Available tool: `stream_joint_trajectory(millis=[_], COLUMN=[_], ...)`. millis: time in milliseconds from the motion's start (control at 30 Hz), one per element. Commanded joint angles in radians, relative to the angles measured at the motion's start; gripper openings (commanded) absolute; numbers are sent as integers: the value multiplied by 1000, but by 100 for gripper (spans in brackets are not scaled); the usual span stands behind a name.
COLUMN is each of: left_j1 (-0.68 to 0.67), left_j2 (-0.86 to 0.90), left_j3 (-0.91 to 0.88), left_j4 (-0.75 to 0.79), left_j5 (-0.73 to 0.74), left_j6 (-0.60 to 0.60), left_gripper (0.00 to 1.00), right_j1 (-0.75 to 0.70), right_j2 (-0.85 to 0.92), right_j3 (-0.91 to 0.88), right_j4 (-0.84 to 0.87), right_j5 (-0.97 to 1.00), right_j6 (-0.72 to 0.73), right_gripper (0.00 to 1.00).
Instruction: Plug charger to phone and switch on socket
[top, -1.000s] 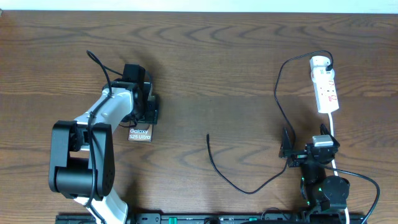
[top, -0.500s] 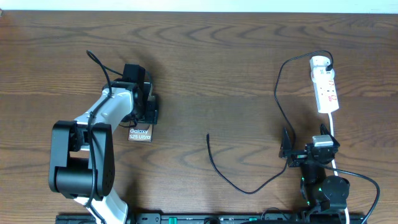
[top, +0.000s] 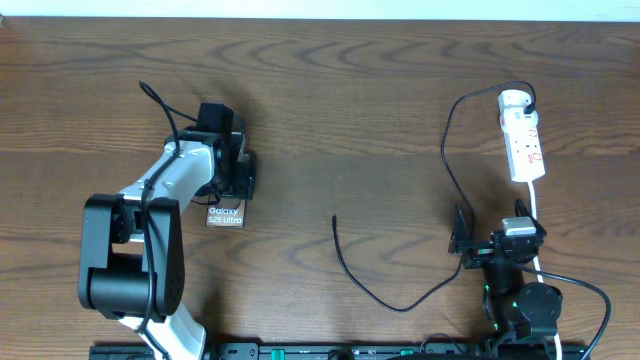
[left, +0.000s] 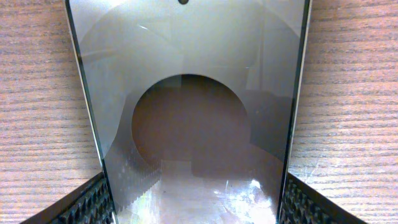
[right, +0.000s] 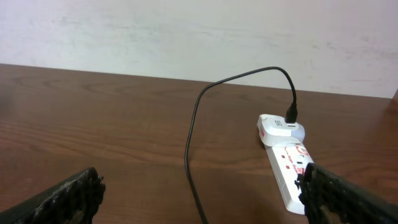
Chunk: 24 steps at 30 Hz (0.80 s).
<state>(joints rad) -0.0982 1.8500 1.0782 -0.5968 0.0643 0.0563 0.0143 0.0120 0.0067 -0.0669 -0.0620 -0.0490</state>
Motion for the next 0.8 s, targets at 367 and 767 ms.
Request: stream_joint_trajectory(millis=[367, 767], left_j1=[2, 2], left_j2=[-109, -237], left_j3=[69, 77], left_j4=[-80, -91], left_j5=[59, 295], left_j6=[-5, -37], left_gripper=[7, 7], right_j1=[6, 6], right_j2=[-3, -3], right_j3=[-1, -1], right_j4=[-4, -4], right_j5=[7, 7], right_j6=[-12, -12], right_gripper=[99, 99])
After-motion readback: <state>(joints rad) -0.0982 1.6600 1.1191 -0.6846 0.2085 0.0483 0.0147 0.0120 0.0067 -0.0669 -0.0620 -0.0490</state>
